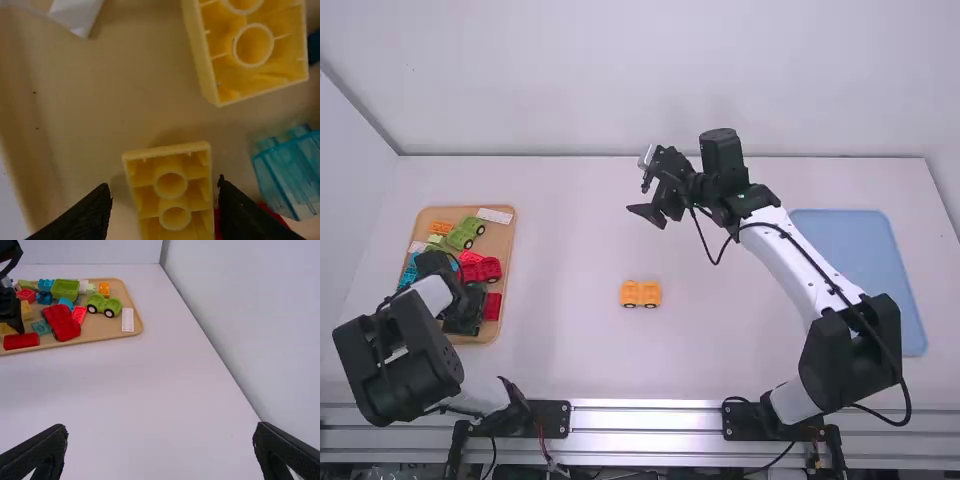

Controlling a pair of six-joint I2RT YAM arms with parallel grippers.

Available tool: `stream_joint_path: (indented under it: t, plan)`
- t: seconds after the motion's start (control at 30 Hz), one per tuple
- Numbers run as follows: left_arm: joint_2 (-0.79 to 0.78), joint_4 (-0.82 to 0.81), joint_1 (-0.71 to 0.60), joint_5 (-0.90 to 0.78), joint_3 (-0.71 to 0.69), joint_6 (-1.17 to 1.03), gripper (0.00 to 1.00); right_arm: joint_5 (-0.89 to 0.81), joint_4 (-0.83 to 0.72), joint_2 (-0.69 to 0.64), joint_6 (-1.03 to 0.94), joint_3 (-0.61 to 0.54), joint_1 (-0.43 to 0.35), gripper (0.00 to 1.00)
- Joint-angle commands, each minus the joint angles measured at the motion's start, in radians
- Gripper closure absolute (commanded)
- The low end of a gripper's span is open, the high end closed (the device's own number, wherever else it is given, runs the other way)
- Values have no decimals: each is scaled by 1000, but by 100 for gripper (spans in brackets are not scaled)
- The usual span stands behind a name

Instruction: Assemble lego blocks to make yellow taxi

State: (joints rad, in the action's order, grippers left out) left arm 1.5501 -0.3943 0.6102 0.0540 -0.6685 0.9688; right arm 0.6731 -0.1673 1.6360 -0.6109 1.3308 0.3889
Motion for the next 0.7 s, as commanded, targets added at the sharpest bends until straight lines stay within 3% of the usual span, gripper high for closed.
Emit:
stream_joint_path:
  t: [0.0, 0.67]
  plan:
    - [5, -5, -10, -8, 6, 11, 44, 5, 2, -7, 1, -3, -3, 1]
    - [5, -8, -9, -9, 6, 3, 70, 6, 1, -7, 1, -3, -3, 1]
